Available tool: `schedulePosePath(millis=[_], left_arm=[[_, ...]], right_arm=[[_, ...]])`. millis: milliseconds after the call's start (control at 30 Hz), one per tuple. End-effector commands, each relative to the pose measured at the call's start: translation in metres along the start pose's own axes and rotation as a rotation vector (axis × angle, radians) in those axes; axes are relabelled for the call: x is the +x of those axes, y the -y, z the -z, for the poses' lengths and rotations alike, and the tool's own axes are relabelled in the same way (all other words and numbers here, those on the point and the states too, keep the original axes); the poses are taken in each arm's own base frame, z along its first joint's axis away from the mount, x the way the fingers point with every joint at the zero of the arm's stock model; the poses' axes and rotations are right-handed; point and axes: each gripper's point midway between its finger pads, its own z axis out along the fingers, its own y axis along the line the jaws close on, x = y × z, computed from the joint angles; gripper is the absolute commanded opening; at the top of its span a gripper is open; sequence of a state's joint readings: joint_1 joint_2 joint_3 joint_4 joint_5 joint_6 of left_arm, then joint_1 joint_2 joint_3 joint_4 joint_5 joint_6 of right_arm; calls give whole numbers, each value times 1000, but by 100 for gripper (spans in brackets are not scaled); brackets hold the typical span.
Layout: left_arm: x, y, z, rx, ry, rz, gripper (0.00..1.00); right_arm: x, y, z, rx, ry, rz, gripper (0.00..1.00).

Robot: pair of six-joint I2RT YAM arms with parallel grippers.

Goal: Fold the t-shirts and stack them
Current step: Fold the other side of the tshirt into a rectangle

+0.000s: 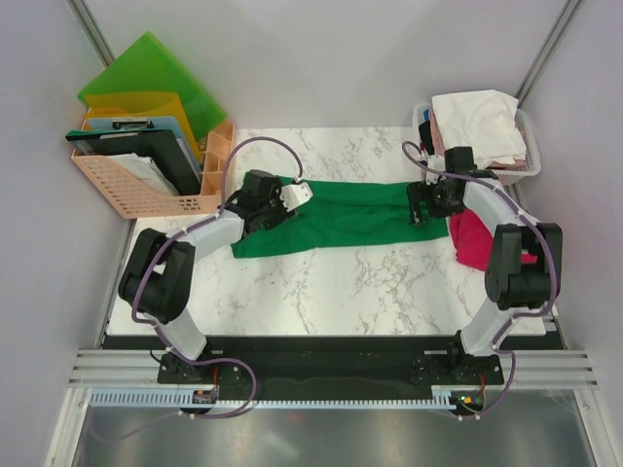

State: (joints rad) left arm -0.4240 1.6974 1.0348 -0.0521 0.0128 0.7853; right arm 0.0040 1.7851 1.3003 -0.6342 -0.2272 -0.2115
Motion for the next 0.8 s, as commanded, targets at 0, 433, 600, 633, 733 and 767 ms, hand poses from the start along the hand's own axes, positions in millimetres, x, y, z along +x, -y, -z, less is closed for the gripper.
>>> schedulePosePath(millis=[0, 433, 600, 633, 733, 767], left_arm=[[7, -24, -1, -105, 0, -44, 67], [-7, -66, 84, -228, 94, 137, 78], [-40, -72, 170, -263, 232, 353, 93], [-43, -70, 181, -260, 251, 365, 93], [-37, -70, 211, -328, 283, 345, 98], [-34, -75, 219, -385, 291, 326, 100]], right_arm=[[-26, -7, 42, 23, 164, 23, 97], [19, -21, 121, 106, 188, 31, 98], [31, -12, 101, 125, 117, 43, 77], [30, -10, 95, 128, 104, 36, 54], [18, -12, 82, 89, 105, 14, 6], [11, -17, 81, 55, 107, 6, 22]])
